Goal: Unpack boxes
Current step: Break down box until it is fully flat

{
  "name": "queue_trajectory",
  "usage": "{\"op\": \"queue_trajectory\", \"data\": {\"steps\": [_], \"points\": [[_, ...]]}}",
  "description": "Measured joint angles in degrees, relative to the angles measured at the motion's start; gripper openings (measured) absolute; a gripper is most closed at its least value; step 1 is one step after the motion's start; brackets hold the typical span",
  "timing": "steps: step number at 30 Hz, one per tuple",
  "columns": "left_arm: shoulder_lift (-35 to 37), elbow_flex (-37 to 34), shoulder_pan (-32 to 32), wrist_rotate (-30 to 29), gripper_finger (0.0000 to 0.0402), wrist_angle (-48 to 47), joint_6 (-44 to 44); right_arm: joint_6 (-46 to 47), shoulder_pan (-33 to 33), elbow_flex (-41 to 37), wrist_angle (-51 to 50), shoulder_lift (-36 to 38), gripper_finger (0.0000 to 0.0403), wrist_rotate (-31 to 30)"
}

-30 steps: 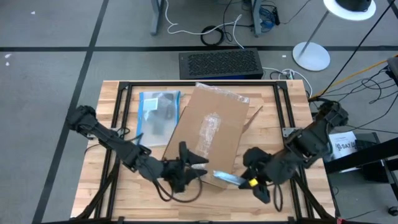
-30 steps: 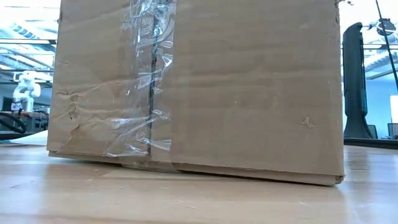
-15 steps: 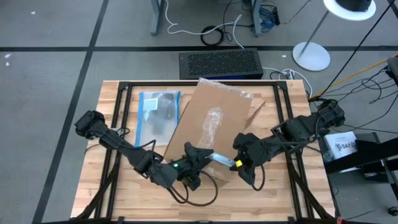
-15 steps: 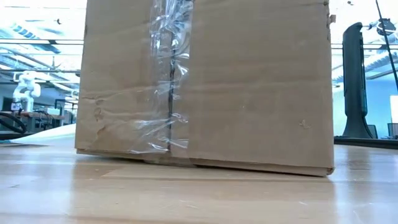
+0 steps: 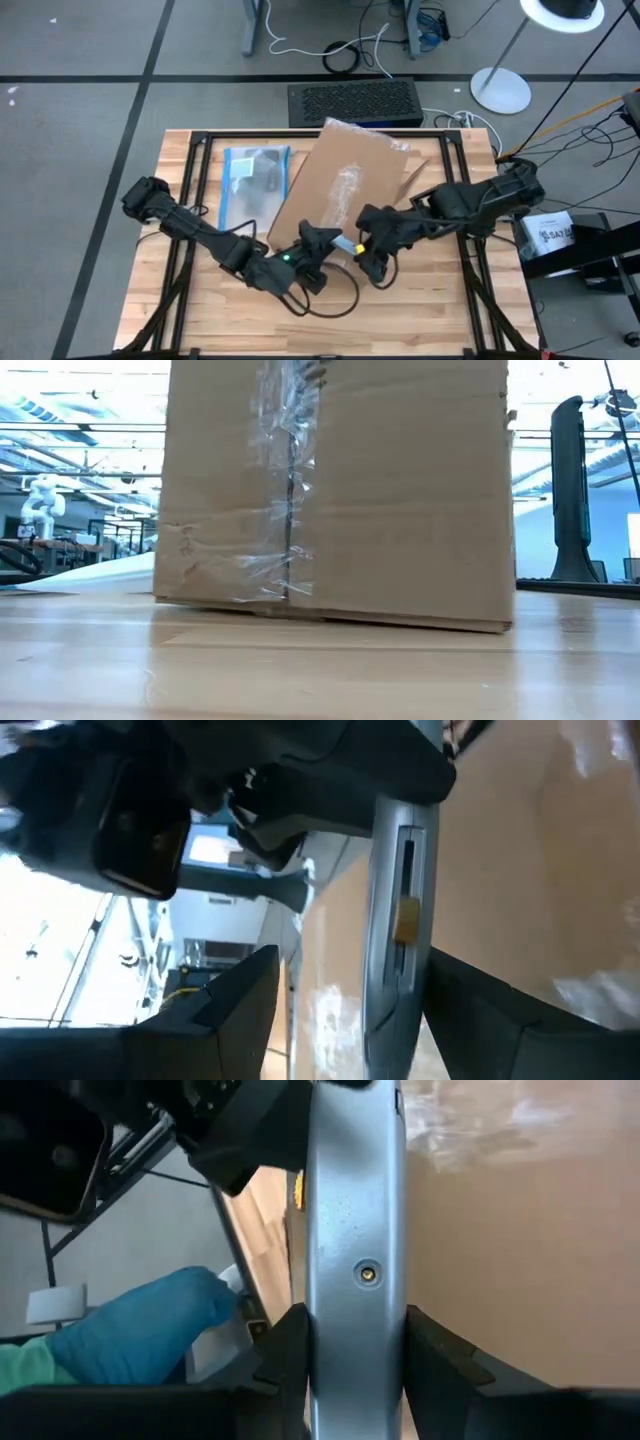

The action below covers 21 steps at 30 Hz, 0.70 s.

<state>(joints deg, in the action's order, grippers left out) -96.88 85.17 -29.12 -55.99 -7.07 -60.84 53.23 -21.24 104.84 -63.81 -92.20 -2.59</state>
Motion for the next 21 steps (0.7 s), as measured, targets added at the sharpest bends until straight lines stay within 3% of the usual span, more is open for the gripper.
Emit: {"op": "queue_trajectory", "data": {"steps": [9,13,18,21], "points": [[0.0,0.0,1.5,-0.2,0.0224,-3.7,5.0,-2.8,1.6,0.0,6.4,-1.3,0.0121,1.8],[0.0,0.0,1.3,-0.1,0.017,-3.7,5.0,-2.2,1.8,0.0,6.4,-1.3,0.0121,2.0],[0.0,-0.1,1.3,0.3,0.007,-4.9,4.6,-2.0,1.8,0.0,6.0,-1.5,0.0121,2.5],[-0.1,-0.2,1.2,0.6,0.0061,-4.8,4.2,-2.5,1.8,0.0,5.8,-1.5,0.0121,2.7]]}}
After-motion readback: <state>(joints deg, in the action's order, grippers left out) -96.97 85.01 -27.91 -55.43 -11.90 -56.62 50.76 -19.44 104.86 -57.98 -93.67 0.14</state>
